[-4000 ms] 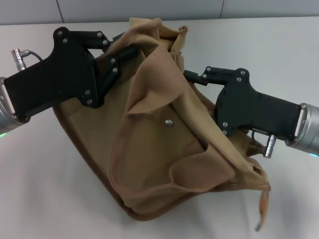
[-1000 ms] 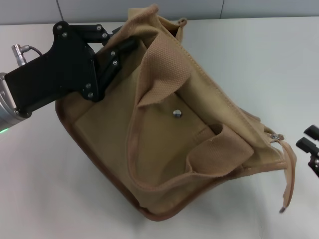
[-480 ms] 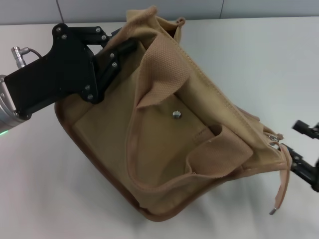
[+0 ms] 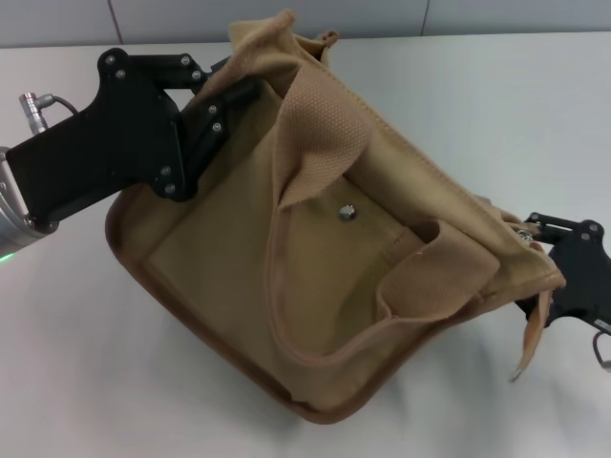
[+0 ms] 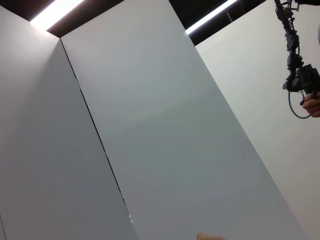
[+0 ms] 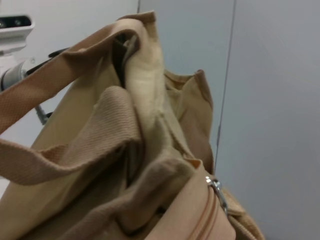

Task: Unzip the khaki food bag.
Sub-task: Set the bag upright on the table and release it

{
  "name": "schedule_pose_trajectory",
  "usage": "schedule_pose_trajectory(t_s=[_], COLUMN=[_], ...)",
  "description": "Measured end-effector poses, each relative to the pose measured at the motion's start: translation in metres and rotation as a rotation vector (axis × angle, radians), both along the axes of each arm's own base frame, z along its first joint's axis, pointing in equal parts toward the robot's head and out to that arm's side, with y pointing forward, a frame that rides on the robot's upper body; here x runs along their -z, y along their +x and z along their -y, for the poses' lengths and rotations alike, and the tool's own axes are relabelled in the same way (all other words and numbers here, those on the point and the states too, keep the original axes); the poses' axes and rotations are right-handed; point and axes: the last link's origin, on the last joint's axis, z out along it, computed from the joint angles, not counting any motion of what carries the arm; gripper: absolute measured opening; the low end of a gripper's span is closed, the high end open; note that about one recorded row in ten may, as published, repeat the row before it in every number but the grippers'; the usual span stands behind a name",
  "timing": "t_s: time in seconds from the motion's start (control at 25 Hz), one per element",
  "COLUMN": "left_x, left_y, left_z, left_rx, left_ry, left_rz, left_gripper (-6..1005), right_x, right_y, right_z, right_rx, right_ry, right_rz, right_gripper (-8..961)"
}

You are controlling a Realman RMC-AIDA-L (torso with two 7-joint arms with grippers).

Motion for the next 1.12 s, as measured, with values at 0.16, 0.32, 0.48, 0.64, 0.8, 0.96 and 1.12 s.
schedule_pose_trajectory(t_s=[0.16,0.32,0.48,0.64,0.8,0.96,1.12], left_x=[0.000,0.002,0.009,0.016,0.026,0.038,0.048], left_y=[0.000,-0.002,-0.005,-0.008,-0.013,-0.020,-0.026], left_z=[0.000,0.001,0.002,-0.001,-0.001,0.002,0.006], left_rx=[-0.001,-0.007,-0.029,-0.079,-0.132,-0.203,-0.264], left_ry=[0.000,0.003,0.019,0.012,-0.008,-0.045,-0.076], left_rz=[0.002,0.004,0.003,-0.007,-0.015,-0.012,-0.009], left_gripper=[78,78,78,78,78,78,78], right_x=[-0.001,-0.012,-0.032,-0.041,-0.050,-0.057,-0.059], right_y=[-0.003,-0.002,-0.008,-0.017,-0.031,-0.040,-0.049], right_z=[-0.004,-0.011,-0.035,-0.060,-0.094,-0.123,-0.138], right_rx=[-0.021,-0.005,-0.002,-0.003,0.004,0.021,0.020], right_ry=[0.016,0.088,0.170,0.214,0.276,0.315,0.331], right_rz=[0.005,-0.012,-0.022,-0.015,0.008,0.070,0.093], right_gripper=[333,177,100,46,24,29,33])
